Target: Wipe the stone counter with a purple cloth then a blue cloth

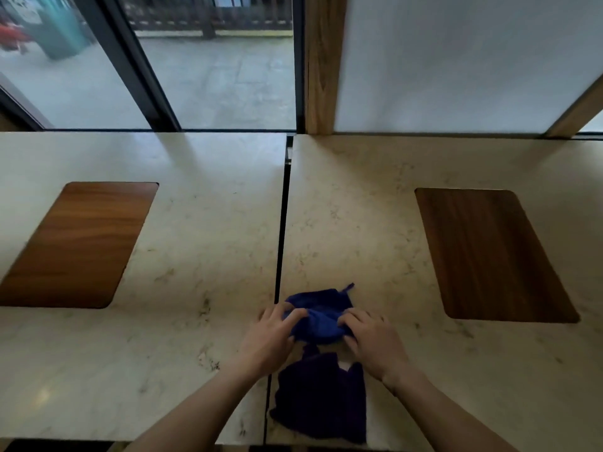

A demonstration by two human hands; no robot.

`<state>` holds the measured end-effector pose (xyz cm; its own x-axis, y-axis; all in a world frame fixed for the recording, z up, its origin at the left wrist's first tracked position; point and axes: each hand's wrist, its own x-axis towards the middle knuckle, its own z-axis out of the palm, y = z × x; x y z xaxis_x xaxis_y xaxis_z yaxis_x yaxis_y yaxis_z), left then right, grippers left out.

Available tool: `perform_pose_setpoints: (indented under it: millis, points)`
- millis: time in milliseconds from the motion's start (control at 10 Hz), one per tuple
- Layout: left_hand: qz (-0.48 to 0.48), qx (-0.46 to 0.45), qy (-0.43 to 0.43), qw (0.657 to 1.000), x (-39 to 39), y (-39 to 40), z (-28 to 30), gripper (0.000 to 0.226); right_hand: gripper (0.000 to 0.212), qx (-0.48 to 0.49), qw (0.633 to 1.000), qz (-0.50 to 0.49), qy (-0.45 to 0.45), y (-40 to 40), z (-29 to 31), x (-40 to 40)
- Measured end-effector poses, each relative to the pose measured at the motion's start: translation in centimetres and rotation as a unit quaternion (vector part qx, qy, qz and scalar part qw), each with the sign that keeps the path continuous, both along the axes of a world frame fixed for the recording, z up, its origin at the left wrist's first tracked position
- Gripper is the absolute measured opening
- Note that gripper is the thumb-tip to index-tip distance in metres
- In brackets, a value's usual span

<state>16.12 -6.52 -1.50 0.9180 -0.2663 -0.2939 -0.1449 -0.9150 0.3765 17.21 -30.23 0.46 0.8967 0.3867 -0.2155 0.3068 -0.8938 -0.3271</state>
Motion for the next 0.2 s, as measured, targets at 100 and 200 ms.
perform_pose_setpoints:
  millis: [100,200]
  points:
    - [0.022,-0.015,-0.012,1.0,-0.7,0.0,0.1,0.054,0.025,0.023,1.0,-0.011,-0.004,-0.3,-0.3,-0.4]
    - [0.068,-0.064,-0.053,0.994,-1.3,0.2,1.8,0.052,0.032,0.089,0.994,-0.057,-0.003,-1.0,0.6,-0.2]
